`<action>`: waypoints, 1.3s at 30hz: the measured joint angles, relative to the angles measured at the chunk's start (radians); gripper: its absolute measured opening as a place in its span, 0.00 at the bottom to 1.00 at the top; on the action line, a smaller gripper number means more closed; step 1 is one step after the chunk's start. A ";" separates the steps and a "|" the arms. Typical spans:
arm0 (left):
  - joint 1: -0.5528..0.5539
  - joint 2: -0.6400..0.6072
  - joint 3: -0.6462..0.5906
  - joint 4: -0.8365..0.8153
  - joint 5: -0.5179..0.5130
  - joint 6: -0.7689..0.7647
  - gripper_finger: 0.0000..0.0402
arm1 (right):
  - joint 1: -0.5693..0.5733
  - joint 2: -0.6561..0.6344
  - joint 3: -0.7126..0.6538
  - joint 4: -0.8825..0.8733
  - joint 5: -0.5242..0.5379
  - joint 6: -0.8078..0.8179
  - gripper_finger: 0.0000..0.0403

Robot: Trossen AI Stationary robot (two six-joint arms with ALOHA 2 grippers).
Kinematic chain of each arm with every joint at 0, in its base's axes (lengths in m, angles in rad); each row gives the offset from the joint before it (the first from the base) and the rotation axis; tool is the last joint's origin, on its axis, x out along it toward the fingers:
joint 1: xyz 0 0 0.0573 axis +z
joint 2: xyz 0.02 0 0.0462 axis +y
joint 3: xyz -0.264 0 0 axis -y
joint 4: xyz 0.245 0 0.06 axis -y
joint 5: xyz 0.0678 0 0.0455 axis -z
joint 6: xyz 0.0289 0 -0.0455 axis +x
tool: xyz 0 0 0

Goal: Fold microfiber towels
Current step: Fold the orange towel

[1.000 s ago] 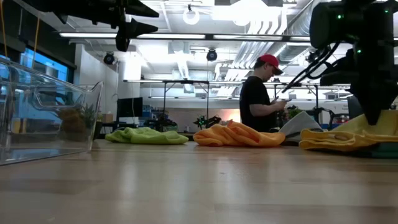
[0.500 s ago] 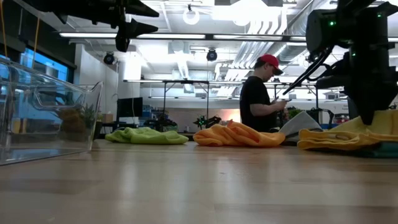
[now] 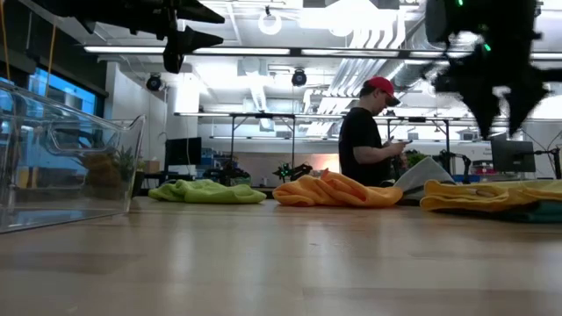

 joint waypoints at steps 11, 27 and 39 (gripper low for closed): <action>0.000 0.000 0.000 -0.028 -0.040 -0.050 0.42 | -0.041 -0.005 0.030 0.728 0.110 -0.487 0.46; 0.000 0.000 0.000 -0.018 -0.037 -0.016 0.42 | -0.428 0.313 0.304 0.842 -0.177 -0.990 0.46; 0.000 0.000 0.000 -0.022 -0.039 -0.024 0.42 | -0.584 0.867 0.738 0.602 -0.266 -1.197 0.46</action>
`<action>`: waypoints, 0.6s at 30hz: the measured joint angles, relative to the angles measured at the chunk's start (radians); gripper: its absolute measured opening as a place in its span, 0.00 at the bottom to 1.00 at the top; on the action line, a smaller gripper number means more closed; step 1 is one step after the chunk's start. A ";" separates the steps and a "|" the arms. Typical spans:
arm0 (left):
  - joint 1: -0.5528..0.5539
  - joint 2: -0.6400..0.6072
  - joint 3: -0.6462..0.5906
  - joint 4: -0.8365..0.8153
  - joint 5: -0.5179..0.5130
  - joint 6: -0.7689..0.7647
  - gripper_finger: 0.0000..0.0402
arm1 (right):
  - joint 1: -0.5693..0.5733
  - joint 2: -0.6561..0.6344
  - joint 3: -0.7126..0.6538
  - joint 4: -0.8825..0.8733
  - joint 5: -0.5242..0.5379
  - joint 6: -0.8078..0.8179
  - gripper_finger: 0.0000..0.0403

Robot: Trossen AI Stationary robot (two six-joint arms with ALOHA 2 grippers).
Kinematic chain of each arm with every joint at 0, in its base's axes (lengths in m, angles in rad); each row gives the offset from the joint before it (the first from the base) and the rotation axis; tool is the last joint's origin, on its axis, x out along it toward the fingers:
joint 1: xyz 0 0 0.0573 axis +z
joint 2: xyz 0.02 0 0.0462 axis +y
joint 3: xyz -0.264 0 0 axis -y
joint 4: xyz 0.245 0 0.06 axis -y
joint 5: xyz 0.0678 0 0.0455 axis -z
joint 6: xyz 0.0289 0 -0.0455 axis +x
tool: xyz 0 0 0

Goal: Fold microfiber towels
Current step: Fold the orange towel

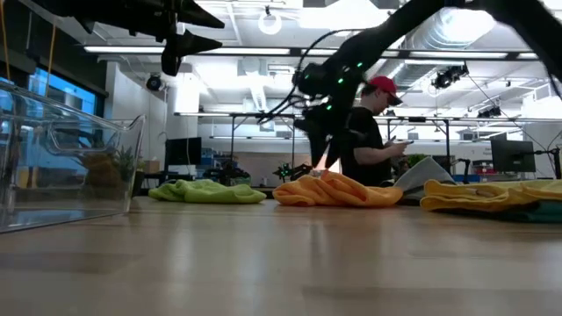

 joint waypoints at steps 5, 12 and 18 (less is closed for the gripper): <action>0.000 0.000 0.000 -0.001 -0.005 0.000 0.42 | -0.003 0.109 0.133 -0.118 0.046 -0.065 0.46; 0.000 0.000 0.000 -0.002 -0.007 0.000 0.42 | -0.004 0.143 0.197 -0.208 0.074 -0.138 0.46; 0.000 0.000 0.000 -0.011 -0.006 -0.003 0.42 | -0.011 0.144 0.178 -0.218 0.009 -0.128 0.44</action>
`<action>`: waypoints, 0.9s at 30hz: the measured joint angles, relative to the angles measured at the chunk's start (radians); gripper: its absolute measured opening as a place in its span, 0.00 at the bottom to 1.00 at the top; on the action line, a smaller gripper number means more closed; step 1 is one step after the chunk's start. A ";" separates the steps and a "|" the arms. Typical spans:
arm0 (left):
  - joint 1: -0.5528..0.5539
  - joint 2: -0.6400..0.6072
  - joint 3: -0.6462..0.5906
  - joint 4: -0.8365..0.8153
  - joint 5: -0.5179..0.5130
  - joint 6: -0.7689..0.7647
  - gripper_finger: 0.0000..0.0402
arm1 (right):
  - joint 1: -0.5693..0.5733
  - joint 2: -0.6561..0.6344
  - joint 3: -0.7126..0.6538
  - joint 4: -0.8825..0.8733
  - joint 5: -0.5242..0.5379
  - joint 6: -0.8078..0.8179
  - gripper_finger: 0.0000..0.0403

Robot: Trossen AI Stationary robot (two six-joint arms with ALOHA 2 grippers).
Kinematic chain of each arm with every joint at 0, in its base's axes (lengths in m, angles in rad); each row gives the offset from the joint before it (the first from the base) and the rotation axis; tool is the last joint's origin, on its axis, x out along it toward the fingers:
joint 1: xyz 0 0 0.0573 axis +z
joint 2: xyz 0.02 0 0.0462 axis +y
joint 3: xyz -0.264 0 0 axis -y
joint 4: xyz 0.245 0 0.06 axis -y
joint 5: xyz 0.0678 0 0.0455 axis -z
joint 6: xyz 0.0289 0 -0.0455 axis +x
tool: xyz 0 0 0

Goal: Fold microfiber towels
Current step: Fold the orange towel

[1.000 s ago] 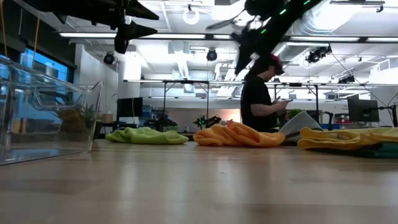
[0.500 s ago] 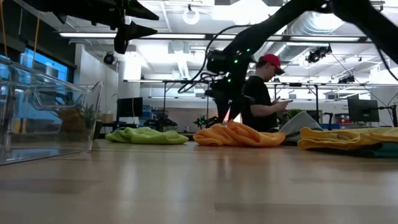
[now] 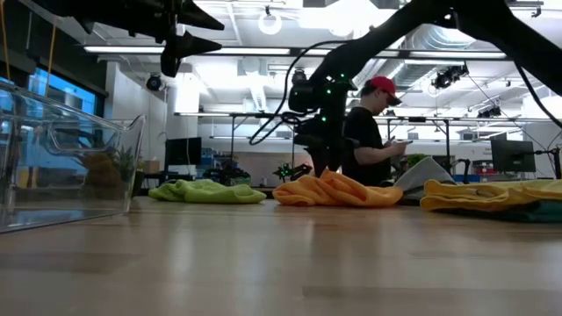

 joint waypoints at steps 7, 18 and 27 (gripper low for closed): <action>0.000 0.000 0.000 -0.024 0.001 0.001 0.42 | -0.004 0.014 -0.001 0.018 -0.014 0.040 0.33; 0.000 0.000 0.000 -0.028 0.008 0.003 0.42 | 0.006 -0.044 -0.001 -0.020 -0.028 0.033 0.03; 0.000 0.000 0.000 -0.028 0.009 0.003 0.42 | 0.162 -0.375 -0.001 -0.004 -0.059 0.003 0.00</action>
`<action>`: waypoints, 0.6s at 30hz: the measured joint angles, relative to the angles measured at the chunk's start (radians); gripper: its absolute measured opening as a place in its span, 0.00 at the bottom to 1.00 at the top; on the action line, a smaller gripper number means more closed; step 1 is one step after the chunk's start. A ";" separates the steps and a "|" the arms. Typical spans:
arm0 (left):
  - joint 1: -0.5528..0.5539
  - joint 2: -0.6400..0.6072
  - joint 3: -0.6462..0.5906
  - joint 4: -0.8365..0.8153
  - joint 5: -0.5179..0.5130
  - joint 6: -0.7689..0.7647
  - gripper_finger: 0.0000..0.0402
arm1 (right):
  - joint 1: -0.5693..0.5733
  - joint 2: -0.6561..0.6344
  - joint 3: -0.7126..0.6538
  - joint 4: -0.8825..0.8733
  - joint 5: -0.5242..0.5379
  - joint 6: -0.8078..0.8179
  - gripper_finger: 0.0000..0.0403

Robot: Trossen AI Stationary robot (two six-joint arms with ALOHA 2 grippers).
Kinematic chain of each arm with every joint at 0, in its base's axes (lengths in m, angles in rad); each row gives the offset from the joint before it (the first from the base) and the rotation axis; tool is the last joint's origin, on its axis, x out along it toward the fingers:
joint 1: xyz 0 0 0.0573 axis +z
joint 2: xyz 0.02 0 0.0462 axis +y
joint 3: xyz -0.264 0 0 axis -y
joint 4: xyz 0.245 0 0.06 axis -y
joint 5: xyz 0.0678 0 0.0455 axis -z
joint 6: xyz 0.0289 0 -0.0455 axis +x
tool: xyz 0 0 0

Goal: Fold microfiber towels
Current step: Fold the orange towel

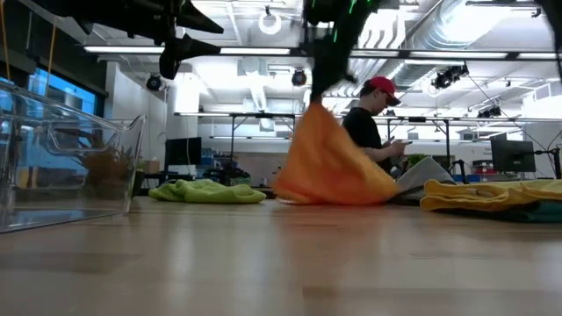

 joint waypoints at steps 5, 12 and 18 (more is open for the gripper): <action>0.000 0.000 0.000 0.001 0.000 0.000 0.42 | 0.150 -0.198 0.000 0.063 -0.068 0.068 0.00; -0.003 0.000 0.000 0.059 0.000 0.036 0.42 | 0.343 -0.313 0.002 -0.075 -0.007 0.176 0.00; -0.068 0.000 0.000 0.067 -0.005 0.148 0.42 | 0.426 -0.262 0.001 -0.120 0.105 0.317 0.00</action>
